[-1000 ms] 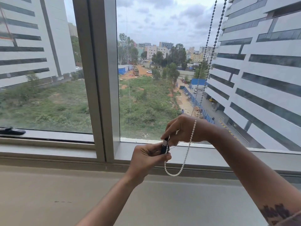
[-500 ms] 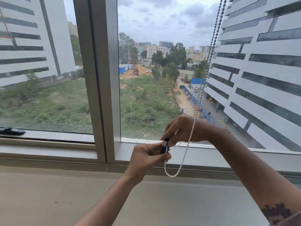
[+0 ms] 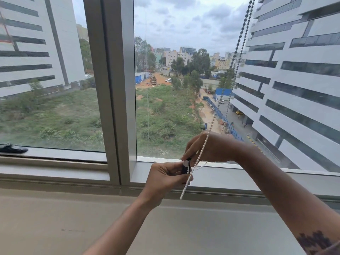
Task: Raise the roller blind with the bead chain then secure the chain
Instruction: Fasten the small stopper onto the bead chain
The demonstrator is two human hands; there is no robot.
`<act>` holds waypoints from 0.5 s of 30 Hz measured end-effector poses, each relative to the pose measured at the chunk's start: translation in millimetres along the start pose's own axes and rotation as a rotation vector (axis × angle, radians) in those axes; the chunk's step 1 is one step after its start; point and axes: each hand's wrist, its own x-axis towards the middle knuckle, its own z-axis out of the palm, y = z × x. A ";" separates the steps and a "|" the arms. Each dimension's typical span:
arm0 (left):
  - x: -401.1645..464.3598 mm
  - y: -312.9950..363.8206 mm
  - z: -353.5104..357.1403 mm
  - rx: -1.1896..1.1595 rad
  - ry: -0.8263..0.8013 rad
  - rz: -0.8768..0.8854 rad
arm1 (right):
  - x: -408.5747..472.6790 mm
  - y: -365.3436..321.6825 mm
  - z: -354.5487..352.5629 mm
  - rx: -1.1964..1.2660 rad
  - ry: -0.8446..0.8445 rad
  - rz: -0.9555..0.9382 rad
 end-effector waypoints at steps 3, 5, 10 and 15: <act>0.8 -0.5 0.2 0.015 0.006 -0.016 | -0.8 0.1 -1.4 -0.022 -0.012 0.035; 0.8 -1.2 0.7 0.016 0.005 -0.029 | -1.4 -0.7 -1.9 -0.028 -0.023 0.032; -1.1 0.1 3.9 -0.036 -0.035 -0.003 | -5.1 -4.7 1.7 -0.020 0.005 0.046; -1.5 -5.1 6.0 -0.045 -0.007 -0.006 | -6.4 -10.0 5.9 -0.071 0.031 -0.006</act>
